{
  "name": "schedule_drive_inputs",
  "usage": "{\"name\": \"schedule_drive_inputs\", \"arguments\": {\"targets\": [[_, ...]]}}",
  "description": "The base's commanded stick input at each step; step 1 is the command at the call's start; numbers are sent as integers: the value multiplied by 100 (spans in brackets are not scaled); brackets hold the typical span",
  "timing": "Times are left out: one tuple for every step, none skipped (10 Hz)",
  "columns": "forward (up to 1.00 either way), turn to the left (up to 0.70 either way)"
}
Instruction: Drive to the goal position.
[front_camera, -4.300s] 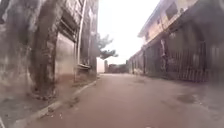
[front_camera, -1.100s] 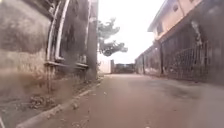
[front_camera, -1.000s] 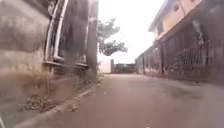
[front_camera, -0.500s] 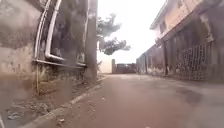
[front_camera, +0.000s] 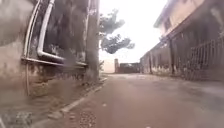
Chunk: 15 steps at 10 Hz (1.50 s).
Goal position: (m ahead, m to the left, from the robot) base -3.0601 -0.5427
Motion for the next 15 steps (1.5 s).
{"name": "schedule_drive_inputs", "arguments": {"targets": [[85, 0], [85, 0], [85, 0], [85, 0], [85, 0], [85, 0], [85, -8], [85, -30], [85, -17], [85, 0], [85, 0], [85, 0], [85, 0], [85, 0], [85, 0]]}}
